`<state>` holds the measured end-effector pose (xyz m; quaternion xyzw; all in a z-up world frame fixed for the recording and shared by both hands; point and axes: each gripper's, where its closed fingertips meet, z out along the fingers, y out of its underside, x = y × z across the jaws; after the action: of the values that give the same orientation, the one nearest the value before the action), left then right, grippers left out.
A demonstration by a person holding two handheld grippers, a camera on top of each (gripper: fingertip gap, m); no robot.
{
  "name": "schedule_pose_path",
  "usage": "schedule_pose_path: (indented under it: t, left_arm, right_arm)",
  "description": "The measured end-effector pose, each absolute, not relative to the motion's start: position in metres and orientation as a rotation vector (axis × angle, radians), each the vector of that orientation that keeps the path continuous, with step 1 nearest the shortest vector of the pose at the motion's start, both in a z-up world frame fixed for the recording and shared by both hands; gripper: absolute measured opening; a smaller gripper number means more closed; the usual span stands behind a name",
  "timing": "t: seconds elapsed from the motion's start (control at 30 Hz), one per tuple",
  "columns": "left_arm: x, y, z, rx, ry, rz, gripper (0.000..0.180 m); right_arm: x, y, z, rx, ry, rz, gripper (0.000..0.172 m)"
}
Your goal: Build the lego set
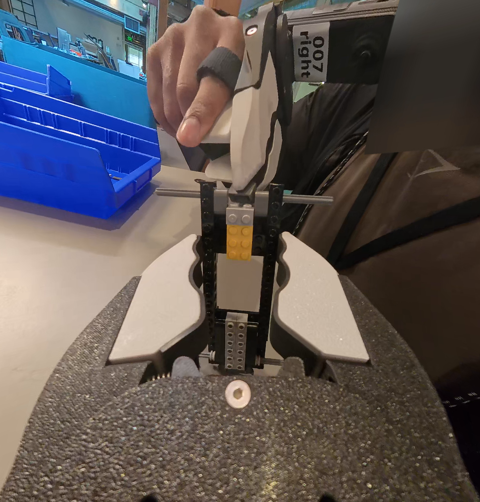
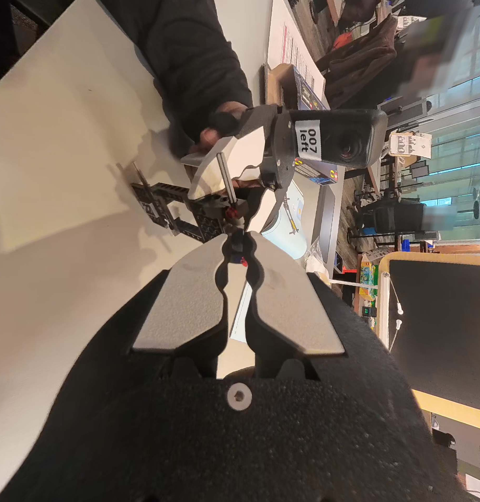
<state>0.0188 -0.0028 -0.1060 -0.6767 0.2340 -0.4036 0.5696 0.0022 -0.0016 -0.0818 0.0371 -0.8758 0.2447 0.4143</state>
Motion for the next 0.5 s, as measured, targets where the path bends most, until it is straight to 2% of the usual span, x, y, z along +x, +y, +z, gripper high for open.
schedule_pose_path:
  t: [0.5]
  left_arm:
    - [0.0218, -0.0071, -0.1049, -1.548, 0.568, -1.0, 0.052]
  right_arm:
    - [0.007, -0.0039, -0.0813, 0.203, -2.264, 0.648, 0.009]
